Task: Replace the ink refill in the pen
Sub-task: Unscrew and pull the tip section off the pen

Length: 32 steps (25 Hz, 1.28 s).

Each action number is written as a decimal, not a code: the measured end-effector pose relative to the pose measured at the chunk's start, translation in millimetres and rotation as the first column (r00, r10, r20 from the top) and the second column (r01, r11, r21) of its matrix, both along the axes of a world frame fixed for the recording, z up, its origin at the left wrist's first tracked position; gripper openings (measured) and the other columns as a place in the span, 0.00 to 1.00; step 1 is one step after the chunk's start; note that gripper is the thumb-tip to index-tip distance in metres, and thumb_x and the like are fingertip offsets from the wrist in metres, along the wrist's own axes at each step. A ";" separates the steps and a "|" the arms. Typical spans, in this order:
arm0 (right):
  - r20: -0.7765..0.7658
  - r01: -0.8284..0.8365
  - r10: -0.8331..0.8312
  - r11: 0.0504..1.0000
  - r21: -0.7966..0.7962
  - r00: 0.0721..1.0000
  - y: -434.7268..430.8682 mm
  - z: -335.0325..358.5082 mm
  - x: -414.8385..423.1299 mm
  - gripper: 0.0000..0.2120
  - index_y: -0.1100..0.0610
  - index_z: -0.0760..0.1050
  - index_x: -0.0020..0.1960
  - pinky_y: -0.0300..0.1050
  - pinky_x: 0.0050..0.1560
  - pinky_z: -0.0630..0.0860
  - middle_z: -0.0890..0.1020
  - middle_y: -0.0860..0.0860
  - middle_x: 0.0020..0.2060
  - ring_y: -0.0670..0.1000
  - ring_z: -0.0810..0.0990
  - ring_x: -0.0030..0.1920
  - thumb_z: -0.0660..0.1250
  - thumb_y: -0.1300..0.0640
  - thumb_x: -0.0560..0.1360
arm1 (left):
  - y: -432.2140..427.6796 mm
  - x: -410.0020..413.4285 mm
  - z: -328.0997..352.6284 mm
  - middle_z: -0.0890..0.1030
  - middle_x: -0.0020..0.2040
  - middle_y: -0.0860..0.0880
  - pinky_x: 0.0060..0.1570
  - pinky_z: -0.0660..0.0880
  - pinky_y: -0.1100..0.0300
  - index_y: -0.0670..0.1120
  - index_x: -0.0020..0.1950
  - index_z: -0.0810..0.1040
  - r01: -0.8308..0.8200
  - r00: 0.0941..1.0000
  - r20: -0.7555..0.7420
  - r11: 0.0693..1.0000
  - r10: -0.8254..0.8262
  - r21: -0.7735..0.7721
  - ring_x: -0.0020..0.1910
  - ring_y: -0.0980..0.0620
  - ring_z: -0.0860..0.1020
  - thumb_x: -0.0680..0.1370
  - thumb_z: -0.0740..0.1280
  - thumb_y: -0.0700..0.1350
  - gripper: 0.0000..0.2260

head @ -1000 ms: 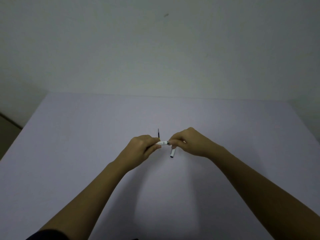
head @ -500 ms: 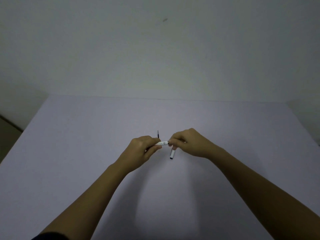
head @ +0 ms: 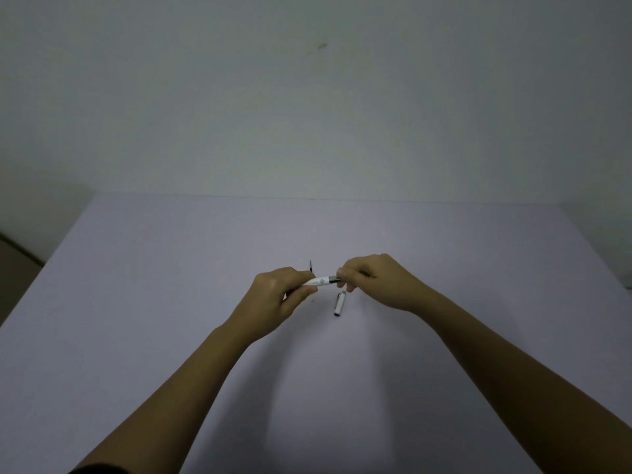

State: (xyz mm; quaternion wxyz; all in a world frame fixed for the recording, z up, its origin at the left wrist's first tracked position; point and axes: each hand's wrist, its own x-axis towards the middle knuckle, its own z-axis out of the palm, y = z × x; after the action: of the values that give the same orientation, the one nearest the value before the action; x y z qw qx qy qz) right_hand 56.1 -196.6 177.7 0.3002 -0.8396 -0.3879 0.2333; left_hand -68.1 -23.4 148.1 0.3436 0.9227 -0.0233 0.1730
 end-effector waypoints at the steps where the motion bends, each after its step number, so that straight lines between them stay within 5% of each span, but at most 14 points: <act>1: 0.011 -0.014 0.014 0.999 0.032 1.000 -0.9 0.0 0.5 0.09 0.52 0.80 0.42 0.37 0.41 0.71 0.83 0.48 0.37 0.45 0.78 0.37 0.63 0.52 0.76 | 0.2 0.2 0.0 0.71 0.33 0.57 0.36 0.65 0.78 0.45 0.50 0.80 0.005 1.000 -0.002 1.000 -0.005 0.004 0.33 0.68 0.70 0.76 0.59 0.52 0.14; 4: 0.038 -0.033 0.028 0.988 0.154 0.999 -3.5 -0.3 2.0 0.04 0.51 0.79 0.46 0.25 0.45 0.70 0.79 0.40 0.39 0.37 0.76 0.41 0.70 0.56 0.71 | -0.4 2.0 -0.1 0.71 0.32 0.56 0.35 0.64 0.77 0.46 0.50 0.80 -0.001 1.000 0.004 1.000 0.001 -0.010 0.33 0.68 0.70 0.76 0.60 0.52 0.14; 7: -0.012 0.035 -0.033 0.992 0.125 0.999 -3.6 5.3 -0.8 0.10 0.51 0.77 0.54 0.31 0.49 0.72 0.82 0.44 0.44 0.41 0.79 0.46 0.64 0.50 0.75 | -1.7 0.9 0.6 0.71 0.32 0.57 0.35 0.64 0.77 0.46 0.50 0.80 -0.015 1.000 0.018 0.999 0.016 -0.035 0.32 0.67 0.70 0.76 0.60 0.52 0.14; 9: -0.023 0.056 -0.056 0.998 0.000 0.998 -1.8 6.1 0.6 0.15 0.53 0.80 0.51 0.40 0.46 0.75 0.85 0.50 0.44 0.50 0.81 0.43 0.58 0.47 0.78 | -2.5 0.2 0.6 0.70 0.31 0.59 0.35 0.64 0.77 0.46 0.50 0.80 -0.007 1.000 0.016 0.999 0.008 -0.036 0.32 0.67 0.70 0.76 0.60 0.52 0.14; 12: 0.059 0.000 0.000 1.000 0.004 0.998 -1.3 7.1 0.8 0.09 0.53 0.81 0.42 0.32 0.35 0.70 0.85 0.49 0.37 0.42 0.76 0.33 0.65 0.51 0.75 | -2.9 0.3 0.3 0.68 0.31 0.63 0.35 0.65 0.77 0.46 0.50 0.80 0.010 1.000 0.007 1.000 -0.009 -0.028 0.33 0.66 0.71 0.76 0.59 0.52 0.14; 14: 0.045 -0.018 0.013 0.992 0.121 0.999 -2.8 7.6 0.8 0.02 0.52 0.80 0.43 0.27 0.41 0.70 0.81 0.44 0.37 0.38 0.76 0.37 0.71 0.56 0.70 | -3.2 1.2 -0.3 0.69 0.31 0.61 0.35 0.65 0.77 0.46 0.51 0.80 0.007 1.000 0.007 0.999 -0.007 -0.035 0.33 0.66 0.71 0.76 0.59 0.52 0.14; 17: 0.060 0.003 -0.009 0.995 0.103 0.998 -3.0 7.9 0.0 0.11 0.50 0.77 0.52 0.31 0.46 0.72 0.78 0.43 0.42 0.40 0.76 0.43 0.70 0.51 0.70 | -3.8 2.2 -1.3 0.72 0.32 0.56 0.35 0.65 0.76 0.46 0.51 0.80 0.002 1.000 0.010 0.999 -0.002 -0.039 0.32 0.66 0.71 0.76 0.59 0.52 0.15; 20: 0.015 0.035 -0.034 0.999 -0.022 0.999 -1.1 7.2 1.7 0.15 0.54 0.80 0.48 0.33 0.39 0.71 0.82 0.47 0.37 0.44 0.78 0.37 0.60 0.45 0.76 | -4.4 2.1 -0.5 0.72 0.32 0.56 0.34 0.65 0.76 0.46 0.51 0.80 0.007 1.000 0.012 0.999 -0.006 -0.044 0.32 0.66 0.70 0.76 0.59 0.52 0.14; 25: 0.019 0.004 -0.007 0.988 0.151 1.000 -1.5 9.6 -1.1 0.05 0.51 0.77 0.43 0.28 0.43 0.71 0.81 0.44 0.38 0.40 0.77 0.39 0.72 0.54 0.69 | -4.7 1.8 -0.5 0.72 0.31 0.55 0.34 0.65 0.75 0.46 0.50 0.81 -0.020 0.999 0.030 0.997 0.022 -0.068 0.31 0.65 0.70 0.76 0.60 0.52 0.14; 30: 0.004 0.068 -0.068 0.998 0.002 0.998 1.1 10.4 -0.1 0.14 0.55 0.79 0.44 0.34 0.36 0.70 0.81 0.46 0.35 0.42 0.75 0.33 0.61 0.46 0.76 | -3.2 1.8 -1.2 0.73 0.31 0.54 0.34 0.64 0.74 0.46 0.50 0.81 -0.025 0.999 0.028 0.997 0.027 -0.073 0.31 0.64 0.69 0.76 0.60 0.53 0.14; 32: 0.018 0.049 -0.050 0.997 0.062 0.999 1.7 13.2 -1.6 0.08 0.54 0.79 0.41 0.31 0.36 0.70 0.80 0.44 0.33 0.40 0.75 0.33 0.66 0.51 0.74 | -3.4 1.7 -1.1 0.73 0.31 0.54 0.33 0.64 0.74 0.46 0.50 0.81 -0.022 0.999 0.032 0.997 0.025 -0.074 0.31 0.64 0.69 0.76 0.60 0.52 0.14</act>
State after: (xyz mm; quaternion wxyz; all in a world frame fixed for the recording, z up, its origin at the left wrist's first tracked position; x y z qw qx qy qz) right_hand 54.4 -194.9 191.0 0.3277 -0.8417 -0.3767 0.2055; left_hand -66.4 -26.9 146.9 0.3749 0.9067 -0.0116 0.1928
